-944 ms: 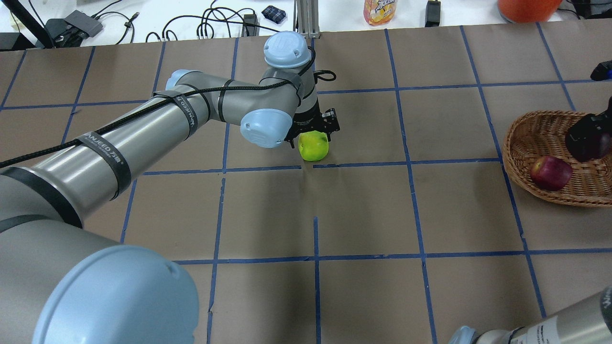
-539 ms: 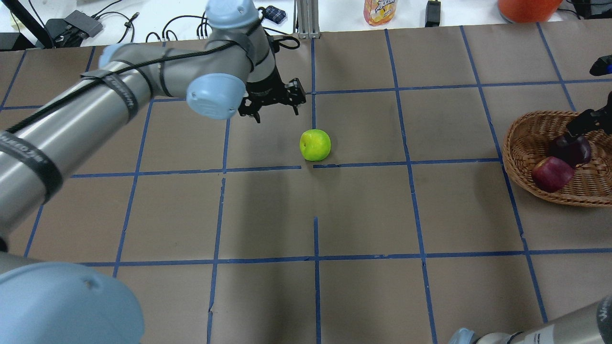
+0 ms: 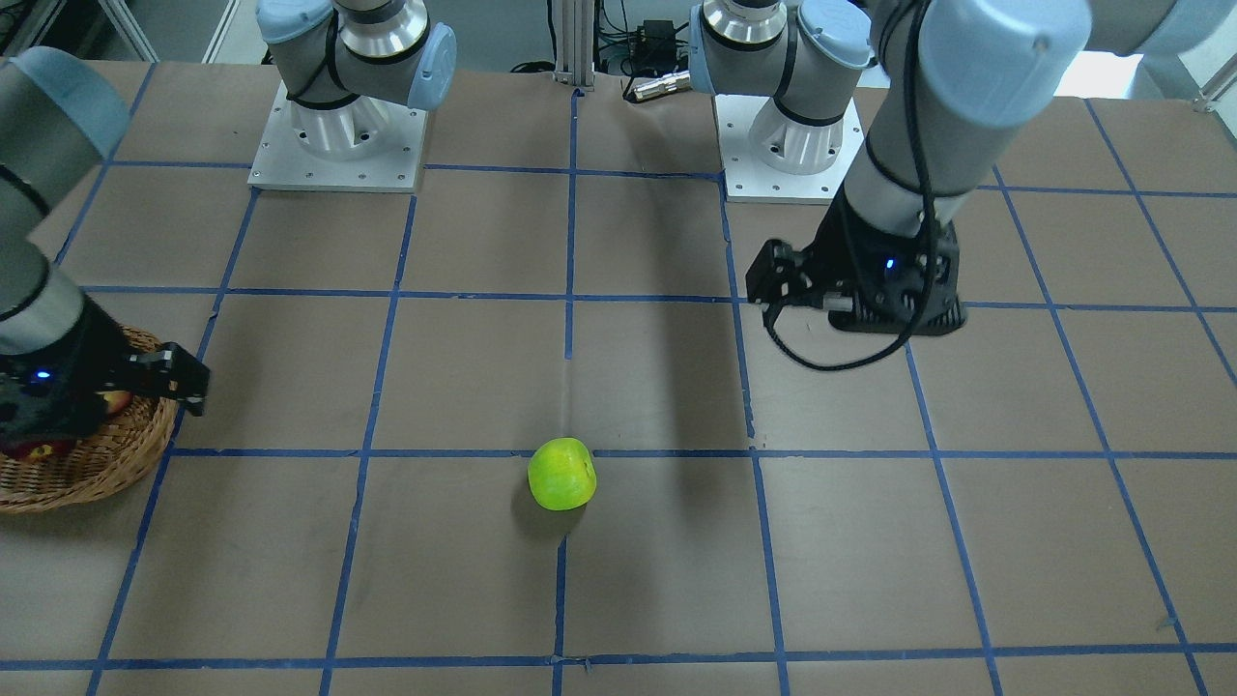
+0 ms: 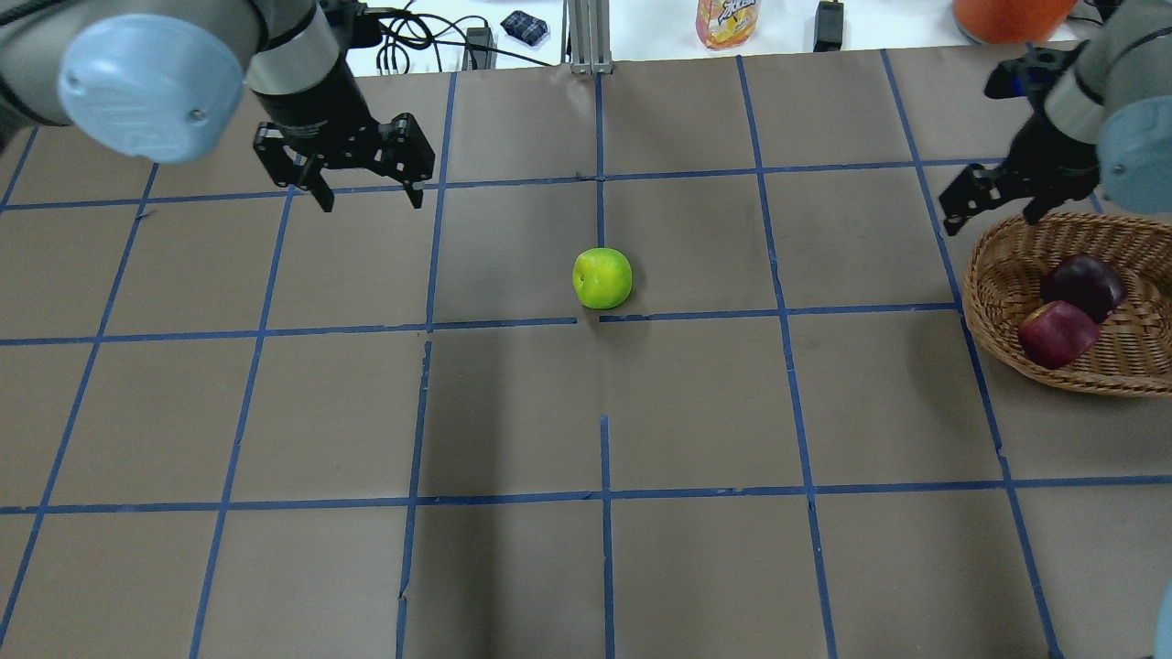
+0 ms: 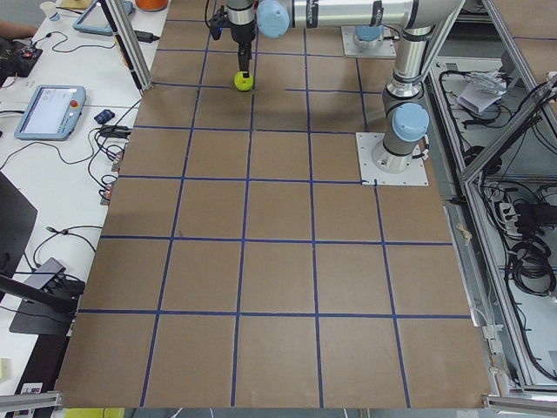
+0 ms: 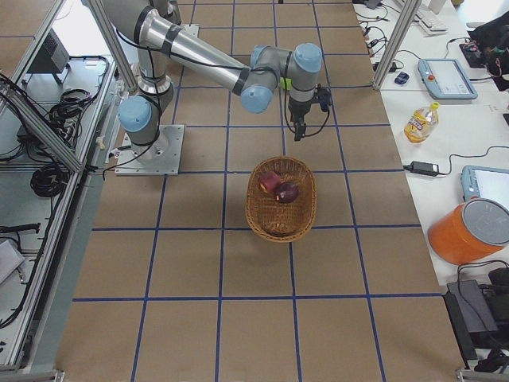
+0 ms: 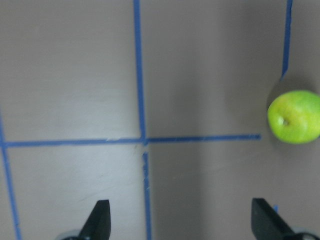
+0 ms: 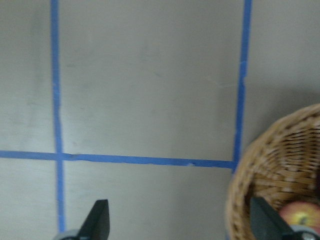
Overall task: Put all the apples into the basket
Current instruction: 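Reach the right gripper to the green apple and grasp it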
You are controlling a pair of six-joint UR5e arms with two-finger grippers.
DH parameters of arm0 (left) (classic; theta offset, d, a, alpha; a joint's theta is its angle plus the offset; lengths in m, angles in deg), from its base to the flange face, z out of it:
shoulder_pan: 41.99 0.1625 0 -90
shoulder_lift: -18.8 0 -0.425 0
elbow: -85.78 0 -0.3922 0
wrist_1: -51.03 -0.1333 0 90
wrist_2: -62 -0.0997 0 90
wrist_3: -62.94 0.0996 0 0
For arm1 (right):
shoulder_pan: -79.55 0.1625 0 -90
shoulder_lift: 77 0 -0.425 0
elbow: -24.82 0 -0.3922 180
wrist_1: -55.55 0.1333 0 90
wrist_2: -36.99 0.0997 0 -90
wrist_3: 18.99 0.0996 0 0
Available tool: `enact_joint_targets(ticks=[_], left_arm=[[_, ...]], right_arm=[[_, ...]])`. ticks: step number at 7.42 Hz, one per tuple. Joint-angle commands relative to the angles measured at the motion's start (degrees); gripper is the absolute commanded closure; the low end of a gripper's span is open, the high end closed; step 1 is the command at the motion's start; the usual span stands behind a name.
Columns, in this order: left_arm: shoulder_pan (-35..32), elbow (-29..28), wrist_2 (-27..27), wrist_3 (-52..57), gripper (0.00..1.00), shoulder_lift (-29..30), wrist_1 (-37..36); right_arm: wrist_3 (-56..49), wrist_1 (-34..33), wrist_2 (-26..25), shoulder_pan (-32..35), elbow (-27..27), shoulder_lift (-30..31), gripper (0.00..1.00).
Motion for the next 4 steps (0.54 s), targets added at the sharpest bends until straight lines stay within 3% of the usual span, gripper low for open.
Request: enact_joint_targets(ticks=[1,2,4], left_arm=[[-0.34,-0.73,-0.89,0.06,0.0,-7.57,3.26],[0.26,-0.56,-1.41,0.23,0.0,-7.59,2.65],[1.76,-1.53,-0.54,-0.2,0.0,-4.35,2.56]], right_arm=[[22.94,-0.42,0.28,14.58,3.49,-3.52,0.0],[31.65,-0.51,0.45,19.94,6.73,-6.41,0.0],[39.18,0.27,6.67,25.95,15.52,-13.17,0.0]])
